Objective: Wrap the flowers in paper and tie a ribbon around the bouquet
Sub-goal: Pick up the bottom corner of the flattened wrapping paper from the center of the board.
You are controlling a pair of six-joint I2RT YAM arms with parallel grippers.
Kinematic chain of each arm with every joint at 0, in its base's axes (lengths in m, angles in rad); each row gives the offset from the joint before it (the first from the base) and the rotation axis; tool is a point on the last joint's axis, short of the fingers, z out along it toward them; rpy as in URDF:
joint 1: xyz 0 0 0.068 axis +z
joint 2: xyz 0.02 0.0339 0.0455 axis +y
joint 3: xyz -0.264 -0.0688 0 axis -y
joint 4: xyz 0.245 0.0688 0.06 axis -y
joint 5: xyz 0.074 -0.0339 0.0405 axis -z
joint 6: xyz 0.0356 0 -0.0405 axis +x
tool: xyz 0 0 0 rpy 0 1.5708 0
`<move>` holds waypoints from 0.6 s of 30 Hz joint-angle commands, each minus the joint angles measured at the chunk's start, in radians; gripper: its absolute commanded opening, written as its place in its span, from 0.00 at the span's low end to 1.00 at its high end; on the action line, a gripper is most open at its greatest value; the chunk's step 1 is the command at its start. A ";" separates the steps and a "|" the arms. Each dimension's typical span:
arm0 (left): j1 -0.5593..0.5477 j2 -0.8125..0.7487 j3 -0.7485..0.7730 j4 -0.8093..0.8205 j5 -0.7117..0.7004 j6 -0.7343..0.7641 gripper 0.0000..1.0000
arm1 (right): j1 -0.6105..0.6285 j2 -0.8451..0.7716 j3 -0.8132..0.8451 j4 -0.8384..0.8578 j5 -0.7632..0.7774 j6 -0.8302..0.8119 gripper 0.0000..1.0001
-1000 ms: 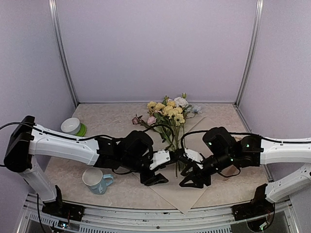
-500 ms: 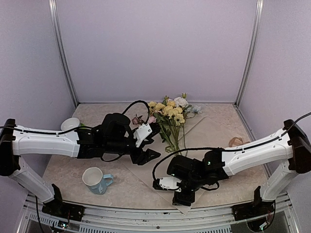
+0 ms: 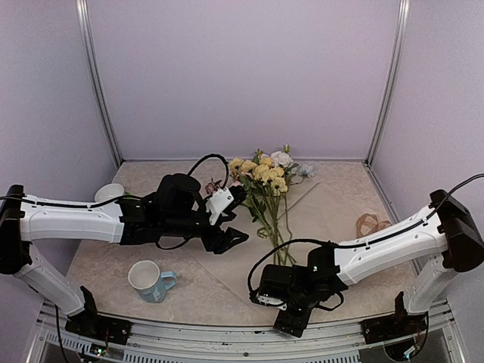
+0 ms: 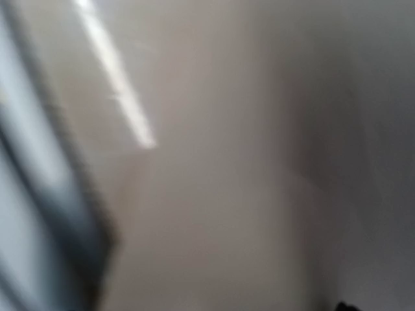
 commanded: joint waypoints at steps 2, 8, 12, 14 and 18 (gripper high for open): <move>0.004 -0.001 -0.007 0.023 0.013 -0.019 0.71 | 0.005 0.099 0.018 -0.089 0.142 0.068 0.78; 0.003 0.000 0.000 0.013 0.017 -0.015 0.71 | 0.004 0.113 0.040 -0.084 0.153 0.049 0.53; 0.002 0.000 -0.004 0.012 0.037 -0.008 0.70 | -0.001 0.082 0.049 -0.065 0.144 0.034 0.29; -0.004 0.001 -0.012 0.020 0.046 0.003 0.68 | -0.010 0.077 0.045 -0.052 0.130 0.027 0.23; -0.033 -0.021 -0.048 0.053 0.060 0.036 0.66 | -0.036 0.079 0.034 -0.044 0.124 0.021 0.11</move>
